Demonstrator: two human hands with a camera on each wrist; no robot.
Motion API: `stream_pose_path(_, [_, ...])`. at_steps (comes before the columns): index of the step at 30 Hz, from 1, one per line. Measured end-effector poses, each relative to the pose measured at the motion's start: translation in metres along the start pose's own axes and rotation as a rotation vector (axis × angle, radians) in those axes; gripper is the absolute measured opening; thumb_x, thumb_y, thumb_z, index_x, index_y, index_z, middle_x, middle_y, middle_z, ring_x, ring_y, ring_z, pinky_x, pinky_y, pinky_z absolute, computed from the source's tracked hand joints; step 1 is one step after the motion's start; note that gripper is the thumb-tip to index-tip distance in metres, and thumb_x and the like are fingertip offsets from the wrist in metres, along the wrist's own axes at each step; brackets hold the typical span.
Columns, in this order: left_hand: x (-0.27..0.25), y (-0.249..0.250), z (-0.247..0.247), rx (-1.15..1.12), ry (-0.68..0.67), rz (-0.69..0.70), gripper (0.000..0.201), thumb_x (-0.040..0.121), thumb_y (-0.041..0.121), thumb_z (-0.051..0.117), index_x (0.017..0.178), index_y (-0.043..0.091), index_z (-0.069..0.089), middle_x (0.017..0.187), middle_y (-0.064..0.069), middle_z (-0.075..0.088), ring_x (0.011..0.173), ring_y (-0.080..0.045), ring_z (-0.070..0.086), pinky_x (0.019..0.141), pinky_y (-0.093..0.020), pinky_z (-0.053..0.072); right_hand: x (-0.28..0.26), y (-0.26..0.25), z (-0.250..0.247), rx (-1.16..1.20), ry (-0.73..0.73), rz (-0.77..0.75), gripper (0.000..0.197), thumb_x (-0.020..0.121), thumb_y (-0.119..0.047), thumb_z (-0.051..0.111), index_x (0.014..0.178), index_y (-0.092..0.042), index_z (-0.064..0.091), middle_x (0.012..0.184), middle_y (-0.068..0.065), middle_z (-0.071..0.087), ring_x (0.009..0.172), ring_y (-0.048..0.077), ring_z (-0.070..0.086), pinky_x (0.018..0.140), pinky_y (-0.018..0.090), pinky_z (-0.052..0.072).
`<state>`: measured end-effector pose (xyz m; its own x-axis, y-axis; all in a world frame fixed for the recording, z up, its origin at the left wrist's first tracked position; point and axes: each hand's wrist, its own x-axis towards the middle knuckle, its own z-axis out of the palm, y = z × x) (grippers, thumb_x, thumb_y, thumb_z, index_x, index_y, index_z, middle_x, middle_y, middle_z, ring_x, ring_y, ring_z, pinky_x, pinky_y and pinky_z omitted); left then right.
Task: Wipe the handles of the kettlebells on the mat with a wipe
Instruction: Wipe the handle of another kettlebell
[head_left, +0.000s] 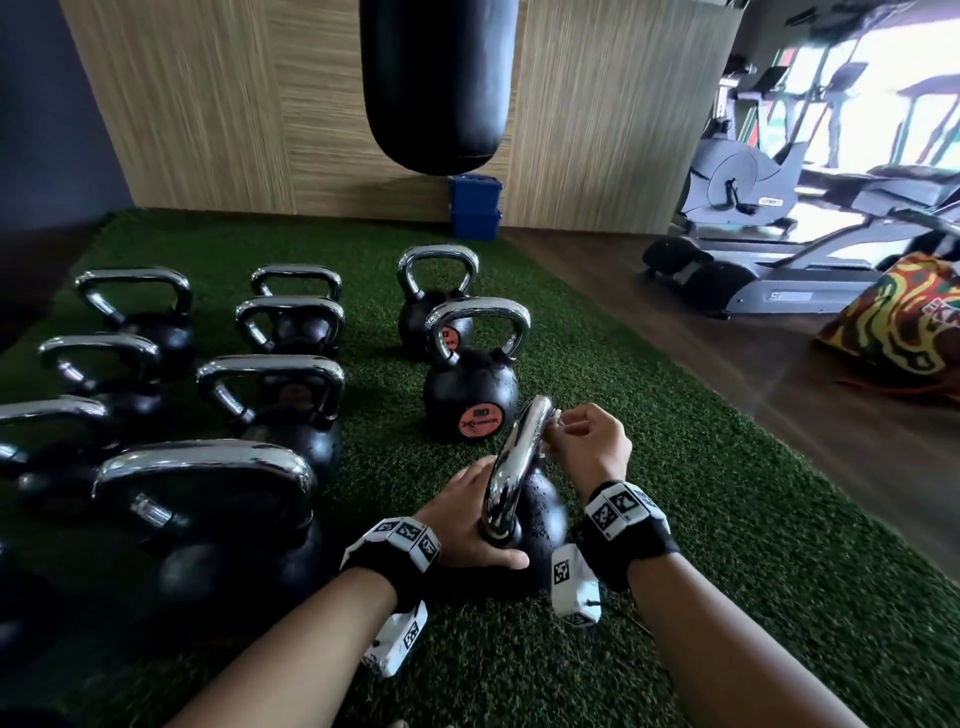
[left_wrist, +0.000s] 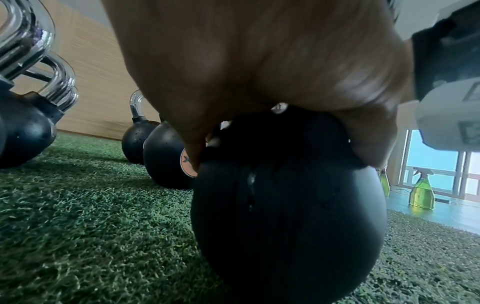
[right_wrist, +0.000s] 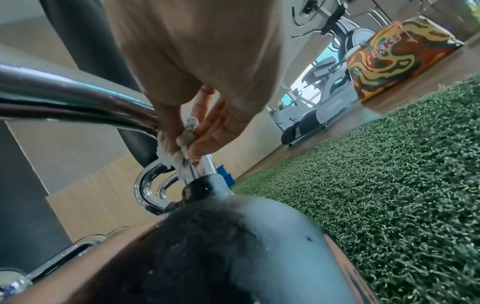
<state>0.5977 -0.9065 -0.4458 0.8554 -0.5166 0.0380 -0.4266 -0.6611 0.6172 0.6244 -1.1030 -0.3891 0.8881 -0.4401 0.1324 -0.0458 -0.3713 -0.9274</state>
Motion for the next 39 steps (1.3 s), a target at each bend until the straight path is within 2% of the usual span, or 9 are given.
stream_pose_path(6, [-0.003, 0.006, -0.007, 0.062, -0.026, 0.020, 0.120, 0.063, 0.061, 0.088, 0.158, 0.025, 0.025, 0.156, -0.004, 0.037, 0.144, -0.024, 0.039, 0.120, -0.043, 0.035, -0.003, -0.008, 0.007, -0.133, -0.046, 0.185, 0.015, 0.065, -0.024, 0.083, 0.070, -0.012, 0.077, 0.054, -0.001, 0.071, 0.051, 0.008, 0.071, 0.052, 0.023, 0.060])
stream_pose_path(10, [-0.011, 0.015, -0.028, 0.061, -0.082, -0.030, 0.109, 0.056, 0.069, 0.085, 0.147, 0.043, 0.032, 0.143, 0.012, 0.050, 0.128, -0.016, 0.055, 0.108, -0.036, 0.046, -0.003, -0.018, 0.012, -0.263, -0.123, 0.242, 0.023, 0.064, -0.029, 0.073, 0.068, -0.007, 0.078, 0.062, 0.006, 0.074, 0.063, 0.015, 0.074, 0.064, 0.026, 0.063])
stream_pose_path(13, [-0.018, 0.026, -0.052, 0.003, -0.087, -0.115, 0.126, 0.048, 0.083, 0.080, 0.154, 0.045, 0.022, 0.145, 0.012, 0.058, 0.130, -0.016, 0.059, 0.111, -0.042, 0.047, -0.002, -0.024, 0.008, -0.382, -0.205, 0.210, 0.023, 0.069, -0.030, 0.075, 0.069, -0.007, 0.077, 0.059, 0.005, 0.073, 0.054, 0.010, 0.070, 0.053, 0.019, 0.057])
stream_pose_path(17, [-0.024, 0.063, -0.064, 0.052, 0.180, -0.098, 0.139, 0.046, 0.093, 0.069, 0.161, 0.030, 0.023, 0.150, 0.001, 0.056, 0.131, -0.017, 0.060, 0.109, -0.037, 0.049, 0.006, -0.037, -0.014, -0.526, -0.269, 0.037, 0.015, 0.081, -0.014, 0.079, 0.087, -0.006, 0.069, 0.086, 0.011, 0.074, 0.080, 0.025, 0.074, 0.074, 0.042, 0.064])
stream_pose_path(20, [-0.018, 0.086, -0.063, 0.128, 0.296, -0.057, 0.090, 0.057, 0.066, 0.076, 0.134, 0.024, 0.059, 0.122, -0.001, 0.073, 0.111, -0.023, 0.070, 0.092, -0.030, 0.055, 0.012, -0.050, -0.023, -0.509, -0.211, -0.265, 0.017, 0.089, -0.005, 0.064, 0.104, -0.013, 0.064, 0.098, 0.009, 0.070, 0.082, 0.027, 0.070, 0.074, 0.043, 0.062])
stream_pose_path(23, [-0.013, 0.097, -0.063, 0.139, 0.335, -0.100, 0.041, 0.062, 0.027, 0.080, 0.101, 0.021, 0.068, 0.088, 0.005, 0.074, 0.084, -0.018, 0.073, 0.075, -0.026, 0.060, 0.017, -0.063, -0.024, -0.637, -0.410, -0.481, 0.042, 0.088, -0.006, 0.061, 0.123, -0.028, 0.068, 0.104, -0.003, 0.069, 0.087, 0.020, 0.067, 0.077, 0.030, 0.055])
stream_pose_path(31, [-0.001, 0.083, -0.094, 0.157, 0.099, -0.081, 0.085, 0.068, 0.008, 0.077, 0.146, 0.032, 0.055, 0.138, 0.009, 0.066, 0.118, -0.009, 0.066, 0.100, -0.017, 0.050, 0.010, -0.073, -0.037, -0.935, -0.415, -0.487, 0.009, 0.085, -0.016, 0.065, 0.089, -0.020, 0.073, 0.085, 0.002, 0.071, 0.081, 0.020, 0.068, 0.063, 0.020, 0.045])
stream_pose_path(36, [0.013, 0.074, -0.117, 0.227, -0.090, -0.048, 0.097, 0.071, 0.003, 0.077, 0.146, 0.054, 0.045, 0.134, 0.012, 0.066, 0.087, -0.001, 0.066, 0.068, -0.011, 0.053, -0.004, -0.060, -0.052, -0.991, -0.318, -0.358, 0.014, 0.083, -0.013, 0.069, 0.096, -0.013, 0.072, 0.080, 0.000, 0.061, 0.070, 0.018, 0.059, 0.057, 0.020, 0.045])
stream_pose_path(39, [0.012, 0.069, -0.118, 0.262, -0.100, 0.003, 0.097, 0.073, 0.009, 0.079, 0.148, 0.057, 0.040, 0.131, 0.011, 0.069, 0.096, -0.005, 0.068, 0.082, -0.020, 0.058, -0.012, -0.060, -0.056, -0.965, -0.307, -0.346, 0.017, 0.081, -0.013, 0.070, 0.098, -0.014, 0.073, 0.074, -0.003, 0.057, 0.068, 0.017, 0.058, 0.059, 0.020, 0.045])
